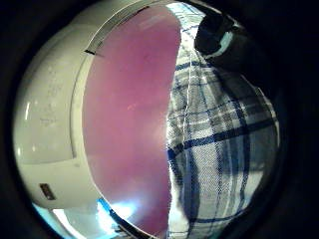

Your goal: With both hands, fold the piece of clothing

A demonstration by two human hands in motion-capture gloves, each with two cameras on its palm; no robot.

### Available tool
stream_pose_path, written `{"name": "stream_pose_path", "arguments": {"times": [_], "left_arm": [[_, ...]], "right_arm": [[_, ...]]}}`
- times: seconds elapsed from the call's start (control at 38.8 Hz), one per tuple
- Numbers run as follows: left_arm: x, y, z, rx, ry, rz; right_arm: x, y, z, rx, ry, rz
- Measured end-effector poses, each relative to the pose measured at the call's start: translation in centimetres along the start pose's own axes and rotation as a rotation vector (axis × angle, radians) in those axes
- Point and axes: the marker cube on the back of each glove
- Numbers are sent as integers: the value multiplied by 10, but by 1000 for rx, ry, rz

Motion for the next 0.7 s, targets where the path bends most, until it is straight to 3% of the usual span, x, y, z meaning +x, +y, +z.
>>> {"name": "stream_pose_path", "arguments": {"times": [0.18, 0.28, 0.36, 0.46, 0.57, 0.7], "left_arm": [[11, -2, -1, -24, 32, 5], [4, -6, -10, 72, 28, -14], [-5, -5, -23, 142, 37, -31], [-24, 10, -48, 182, 93, -76], [-50, 22, -76, 294, 97, -138], [-85, 18, -66, 355, 75, -184]], "right_arm": [[-16, -3, -39, -20, -496, -36], [-55, -16, -47, 35, -728, -131], [-91, -26, -33, 15, -782, -194], [-136, 9, -71, 51, -851, -302], [-195, 30, -72, 78, -852, -415], [-221, 103, -116, 161, -772, -546]]}}
